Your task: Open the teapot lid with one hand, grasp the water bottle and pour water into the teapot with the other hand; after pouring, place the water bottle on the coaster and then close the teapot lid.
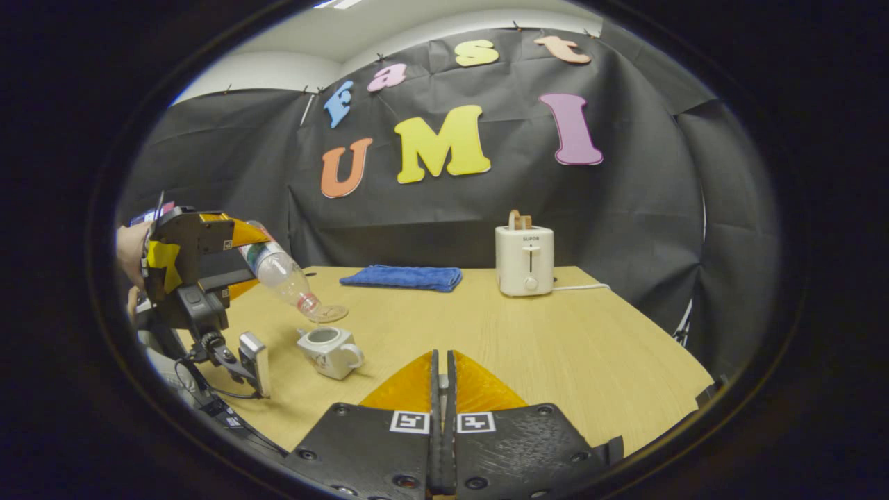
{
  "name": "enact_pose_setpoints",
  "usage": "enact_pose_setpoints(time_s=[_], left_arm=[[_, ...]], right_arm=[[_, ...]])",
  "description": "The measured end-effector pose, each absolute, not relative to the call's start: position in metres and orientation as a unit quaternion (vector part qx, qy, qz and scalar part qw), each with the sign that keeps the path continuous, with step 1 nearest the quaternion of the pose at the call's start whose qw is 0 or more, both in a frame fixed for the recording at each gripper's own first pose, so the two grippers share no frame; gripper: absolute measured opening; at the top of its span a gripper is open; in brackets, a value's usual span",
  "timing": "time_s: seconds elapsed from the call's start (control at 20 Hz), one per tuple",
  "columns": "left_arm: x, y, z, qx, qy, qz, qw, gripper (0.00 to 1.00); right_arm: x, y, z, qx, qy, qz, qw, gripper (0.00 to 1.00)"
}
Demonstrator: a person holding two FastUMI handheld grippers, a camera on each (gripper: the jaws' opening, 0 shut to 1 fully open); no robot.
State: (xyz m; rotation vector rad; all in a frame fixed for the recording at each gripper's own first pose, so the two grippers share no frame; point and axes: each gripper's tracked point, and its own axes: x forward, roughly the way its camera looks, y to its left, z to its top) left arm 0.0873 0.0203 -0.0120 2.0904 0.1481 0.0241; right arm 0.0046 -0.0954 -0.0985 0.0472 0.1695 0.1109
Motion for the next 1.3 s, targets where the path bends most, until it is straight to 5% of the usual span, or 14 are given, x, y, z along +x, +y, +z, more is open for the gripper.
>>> enact_pose_setpoints(time_s=[0.5, 0.8, 1.1, 1.3], left_arm=[[0.089, 0.016, -0.01, 0.867, 0.054, 0.011, 0.495, 0.74], [0.088, 0.021, -0.024, 0.843, 0.063, -0.004, 0.534, 0.74], [0.08, 0.032, -0.058, 0.757, 0.098, -0.03, 0.645, 0.74], [0.074, 0.049, -0.065, 0.6, 0.122, -0.026, 0.79, 0.74]], right_arm=[[0.004, -0.1, -0.099, 0.027, 0.083, 0.052, 0.995, 0.0], [0.003, -0.099, -0.097, 0.026, 0.081, 0.053, 0.995, 0.0], [0.002, -0.099, -0.09, 0.03, 0.075, 0.051, 0.995, 0.0], [0.0, -0.098, -0.081, 0.041, 0.068, 0.054, 0.995, 0.0]])
